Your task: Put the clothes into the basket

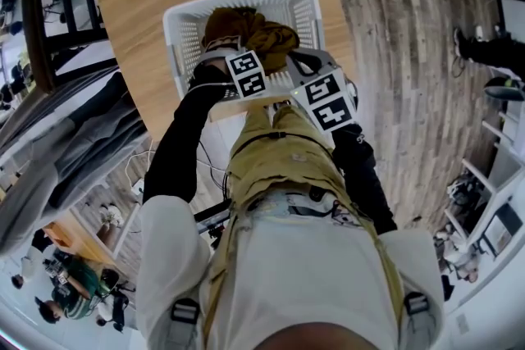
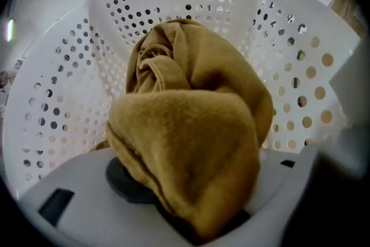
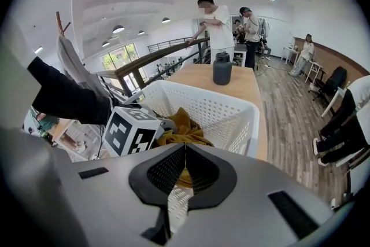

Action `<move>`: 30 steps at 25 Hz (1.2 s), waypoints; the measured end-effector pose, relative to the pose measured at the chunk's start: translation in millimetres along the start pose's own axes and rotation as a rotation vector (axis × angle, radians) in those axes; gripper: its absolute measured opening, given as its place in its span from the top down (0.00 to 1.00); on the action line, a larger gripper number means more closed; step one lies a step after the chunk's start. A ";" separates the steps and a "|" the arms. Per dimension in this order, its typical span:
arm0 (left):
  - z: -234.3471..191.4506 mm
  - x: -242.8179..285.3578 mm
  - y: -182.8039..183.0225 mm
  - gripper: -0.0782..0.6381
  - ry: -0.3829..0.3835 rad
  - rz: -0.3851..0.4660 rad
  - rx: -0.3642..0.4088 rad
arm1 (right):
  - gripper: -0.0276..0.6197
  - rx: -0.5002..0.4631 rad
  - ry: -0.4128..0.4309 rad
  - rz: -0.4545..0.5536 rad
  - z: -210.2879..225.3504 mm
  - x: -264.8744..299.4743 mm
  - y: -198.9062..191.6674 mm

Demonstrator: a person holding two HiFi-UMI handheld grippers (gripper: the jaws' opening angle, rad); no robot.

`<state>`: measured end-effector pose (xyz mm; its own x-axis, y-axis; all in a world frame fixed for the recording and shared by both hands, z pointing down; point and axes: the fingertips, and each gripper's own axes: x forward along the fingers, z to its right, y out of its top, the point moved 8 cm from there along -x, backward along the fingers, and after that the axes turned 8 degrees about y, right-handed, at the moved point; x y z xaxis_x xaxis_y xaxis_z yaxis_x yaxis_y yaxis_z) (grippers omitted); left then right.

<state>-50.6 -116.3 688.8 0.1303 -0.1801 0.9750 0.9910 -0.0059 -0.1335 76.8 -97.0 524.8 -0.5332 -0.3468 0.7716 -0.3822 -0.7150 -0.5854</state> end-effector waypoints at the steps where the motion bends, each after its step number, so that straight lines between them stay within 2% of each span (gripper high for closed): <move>1: 0.1 1.9 1.6 0.50 0.001 -0.005 0.001 | 0.92 -0.001 0.001 0.002 -0.5 -0.9 -0.5; 8: -5.8 -7.8 6.7 0.41 0.073 -0.002 -0.013 | 0.92 -0.014 0.010 0.030 -8.6 -6.3 0.6; 18: 2.3 -67.3 14.7 0.40 0.217 0.054 0.044 | 0.92 -0.015 0.021 0.072 -20.7 -18.1 -5.7; 25: -5.1 -133.1 4.9 0.41 0.332 0.146 -0.103 | 0.92 -0.042 0.021 0.128 -30.4 -26.8 4.9; 30: -3.2 -175.2 -2.7 0.50 0.400 0.227 -0.227 | 0.92 -0.069 0.024 0.174 -39.1 -39.3 16.3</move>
<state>-76.2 -87.8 517.8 0.2755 -0.5639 0.7785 0.9020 -0.1283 -0.4121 62.0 -71.2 475.2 -0.6133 -0.4462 0.6517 -0.3333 -0.6019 -0.7257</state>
